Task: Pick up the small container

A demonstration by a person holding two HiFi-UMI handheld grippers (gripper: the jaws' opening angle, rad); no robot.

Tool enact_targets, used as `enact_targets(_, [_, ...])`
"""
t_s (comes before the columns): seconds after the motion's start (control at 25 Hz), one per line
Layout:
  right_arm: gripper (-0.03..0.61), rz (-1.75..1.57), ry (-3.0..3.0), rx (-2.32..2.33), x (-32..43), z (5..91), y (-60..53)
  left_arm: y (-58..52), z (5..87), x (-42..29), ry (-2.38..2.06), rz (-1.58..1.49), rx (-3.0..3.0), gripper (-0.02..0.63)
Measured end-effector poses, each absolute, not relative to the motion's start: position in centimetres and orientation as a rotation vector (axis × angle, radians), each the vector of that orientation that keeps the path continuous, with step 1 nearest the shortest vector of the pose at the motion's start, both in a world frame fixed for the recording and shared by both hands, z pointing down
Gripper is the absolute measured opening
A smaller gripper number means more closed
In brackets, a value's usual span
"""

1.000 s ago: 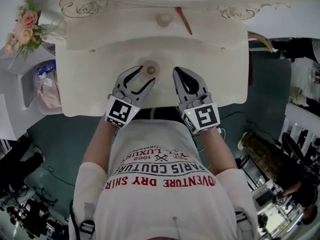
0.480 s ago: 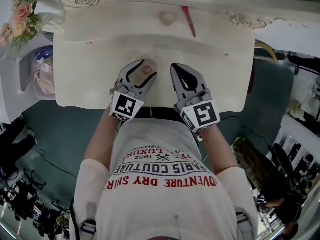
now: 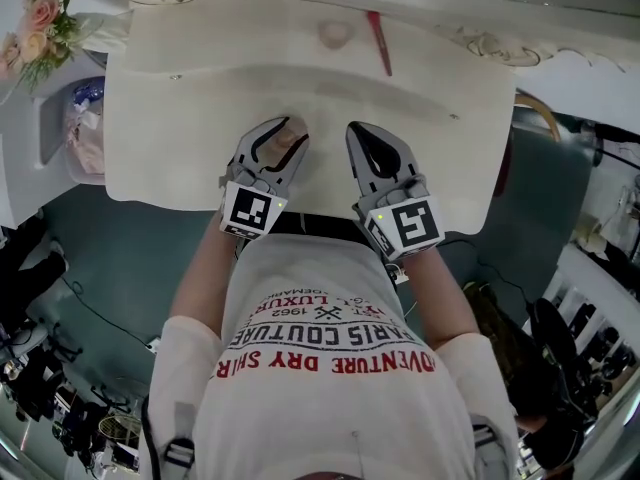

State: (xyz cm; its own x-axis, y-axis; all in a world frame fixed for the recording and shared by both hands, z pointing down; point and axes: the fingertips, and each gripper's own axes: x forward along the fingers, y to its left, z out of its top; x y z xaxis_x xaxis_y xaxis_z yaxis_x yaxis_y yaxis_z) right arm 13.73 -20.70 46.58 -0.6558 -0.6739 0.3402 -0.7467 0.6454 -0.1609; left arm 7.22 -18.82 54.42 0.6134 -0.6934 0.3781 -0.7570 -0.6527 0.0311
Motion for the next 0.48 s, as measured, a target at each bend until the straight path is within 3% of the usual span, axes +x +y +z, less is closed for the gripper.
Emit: enact_targets(0.48, [-0.002,0.417,-2.606,1.144,13.95,46.06,-20.44,-18.79,54.24,6.96,-1.193,0.533,2.612,0.138])
